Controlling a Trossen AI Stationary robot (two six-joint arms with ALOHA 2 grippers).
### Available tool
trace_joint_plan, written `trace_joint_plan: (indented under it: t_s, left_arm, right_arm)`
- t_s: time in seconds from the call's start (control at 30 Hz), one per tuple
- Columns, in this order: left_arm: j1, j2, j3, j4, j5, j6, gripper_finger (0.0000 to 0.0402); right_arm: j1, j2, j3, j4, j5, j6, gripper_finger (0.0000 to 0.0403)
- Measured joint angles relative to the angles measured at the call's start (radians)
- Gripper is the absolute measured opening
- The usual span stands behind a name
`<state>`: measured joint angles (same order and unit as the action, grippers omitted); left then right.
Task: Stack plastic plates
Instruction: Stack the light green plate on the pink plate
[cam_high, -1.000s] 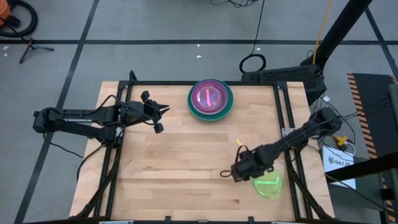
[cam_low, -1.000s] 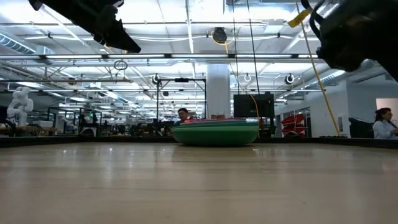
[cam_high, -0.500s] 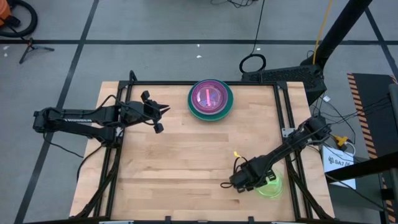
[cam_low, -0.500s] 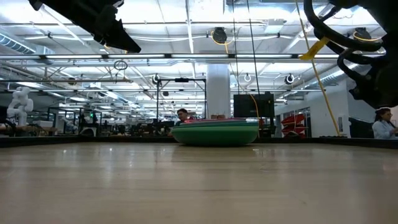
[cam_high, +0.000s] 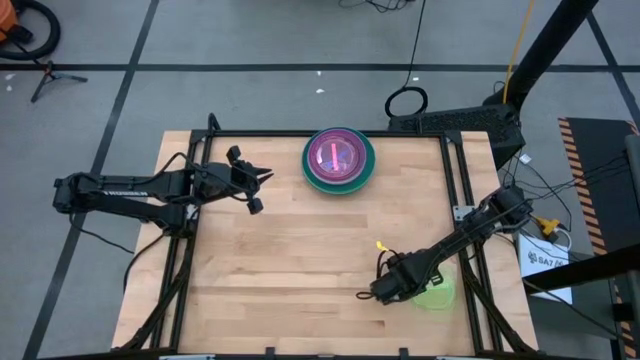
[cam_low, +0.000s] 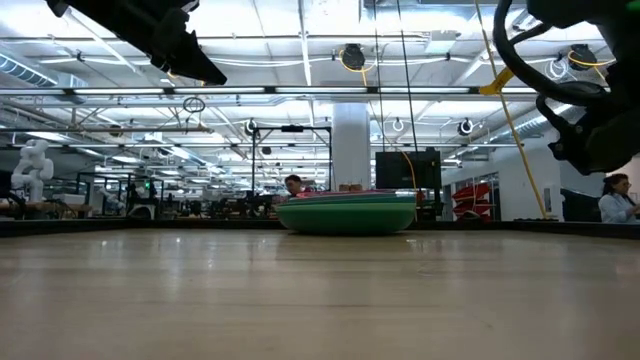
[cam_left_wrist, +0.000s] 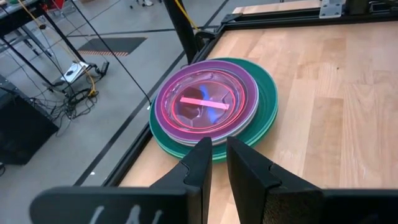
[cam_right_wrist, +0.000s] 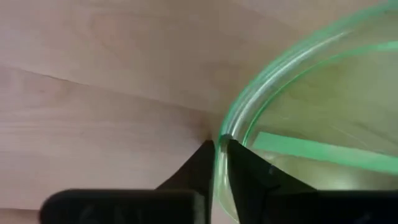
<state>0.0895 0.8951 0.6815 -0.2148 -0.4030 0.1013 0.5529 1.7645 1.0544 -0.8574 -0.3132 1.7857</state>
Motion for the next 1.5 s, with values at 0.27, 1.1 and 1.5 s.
trace_joint_plan:
  t_s: [0.27,1.1,1.5]
  left_arm:
    - [0.0,0.0,0.0,-0.001,0.0,0.0,0.0058]
    - [0.0,0.0,0.001,0.04,0.0,0.008,0.0058]
    - [0.0,0.0,0.001,0.054,0.0,0.006,0.0058]
  right_arm:
    - [-0.007,-0.004,0.012,-0.006,0.022,-0.08,0.0004]
    - [-0.263,-0.004,0.491,-0.541,0.718,-1.011,0.0]
    - [-0.717,-0.004,0.508,-0.043,0.787,-2.178,0.0]
